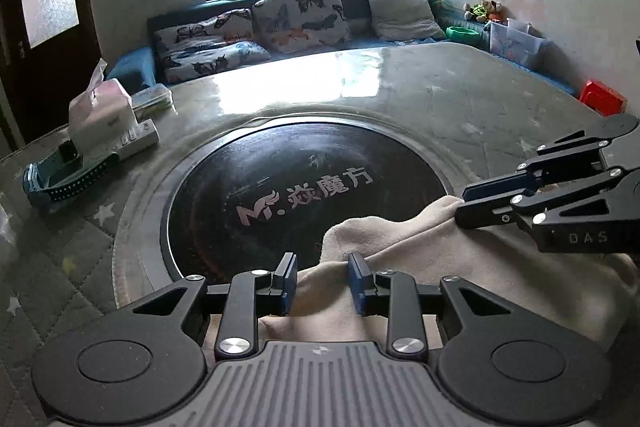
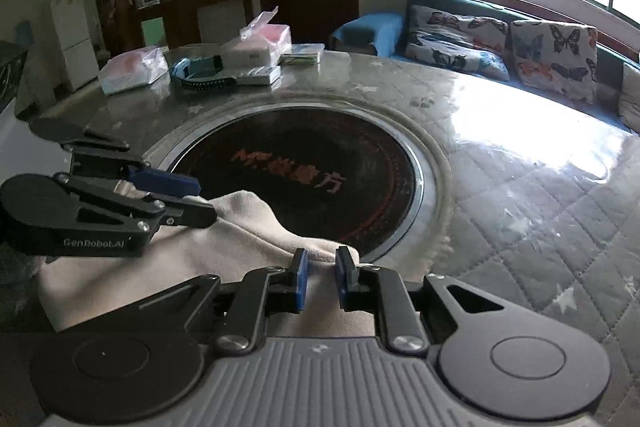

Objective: Fold clothes

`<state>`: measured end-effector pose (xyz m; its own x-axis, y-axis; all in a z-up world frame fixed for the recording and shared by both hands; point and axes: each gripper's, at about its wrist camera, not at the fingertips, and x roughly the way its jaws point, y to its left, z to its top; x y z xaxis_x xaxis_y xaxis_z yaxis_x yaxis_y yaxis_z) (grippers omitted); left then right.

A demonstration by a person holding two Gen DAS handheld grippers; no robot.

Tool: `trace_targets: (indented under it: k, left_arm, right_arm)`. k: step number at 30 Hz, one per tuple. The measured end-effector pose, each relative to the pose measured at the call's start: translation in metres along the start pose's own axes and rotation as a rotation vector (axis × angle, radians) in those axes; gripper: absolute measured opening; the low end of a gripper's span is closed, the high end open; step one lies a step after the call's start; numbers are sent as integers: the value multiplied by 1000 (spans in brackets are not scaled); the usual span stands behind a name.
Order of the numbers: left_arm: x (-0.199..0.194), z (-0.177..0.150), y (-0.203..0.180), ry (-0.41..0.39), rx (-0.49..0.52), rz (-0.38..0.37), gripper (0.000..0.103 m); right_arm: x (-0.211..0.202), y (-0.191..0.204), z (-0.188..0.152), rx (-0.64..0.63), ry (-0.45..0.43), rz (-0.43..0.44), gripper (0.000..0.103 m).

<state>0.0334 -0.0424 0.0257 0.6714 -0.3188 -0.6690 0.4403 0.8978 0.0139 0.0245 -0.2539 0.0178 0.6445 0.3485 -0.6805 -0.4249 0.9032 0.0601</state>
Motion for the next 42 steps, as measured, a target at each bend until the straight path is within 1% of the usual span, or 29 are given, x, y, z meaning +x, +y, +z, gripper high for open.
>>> trace_targets:
  k: [3,5,7,9,12,15,16,20,25,27,35,42]
  left_arm:
    - [-13,-2,3,-27,-13,19,30]
    - [-25,-6,5,-45,-16,31,30]
    - [-39,-11,3,-62,-11,33,30]
    - [-55,-20,-2,-83,8,28,30]
    - [-75,-35,-12,-102,33,7,30]
    - [-89,-49,-25,-114,60,-17,30]
    - [-91,-53,-29,-118,71,-20,30]
    - [-96,-69,-44,-125,115,-12,30]
    - [-89,-81,-46,-108,101,-6,30]
    - [-89,-82,-45,-108,91,-7,30]
    - [-91,-88,-41,-105,23,-22,30]
    - [-95,-93,-43,-114,7,-24,30]
  right_arm:
    - [-9,3,1,-6,-12,-9,15]
    - [-18,6,0,-18,-21,-7,18]
    - [-27,12,-3,-32,-27,-4,30]
    - [-36,19,-8,-51,-33,1,31]
    - [-52,35,-16,-83,-47,33,31]
    - [-62,53,-26,-112,-59,61,33]
    - [-64,59,-29,-127,-63,55,33]
    - [-70,76,-41,-160,-85,36,33]
    - [-60,90,-63,-181,-76,-1,33]
    - [-59,91,-68,-168,-97,-7,33]
    - [-65,84,-75,-140,-112,5,33]
    - [-77,75,-84,-125,-125,7,33]
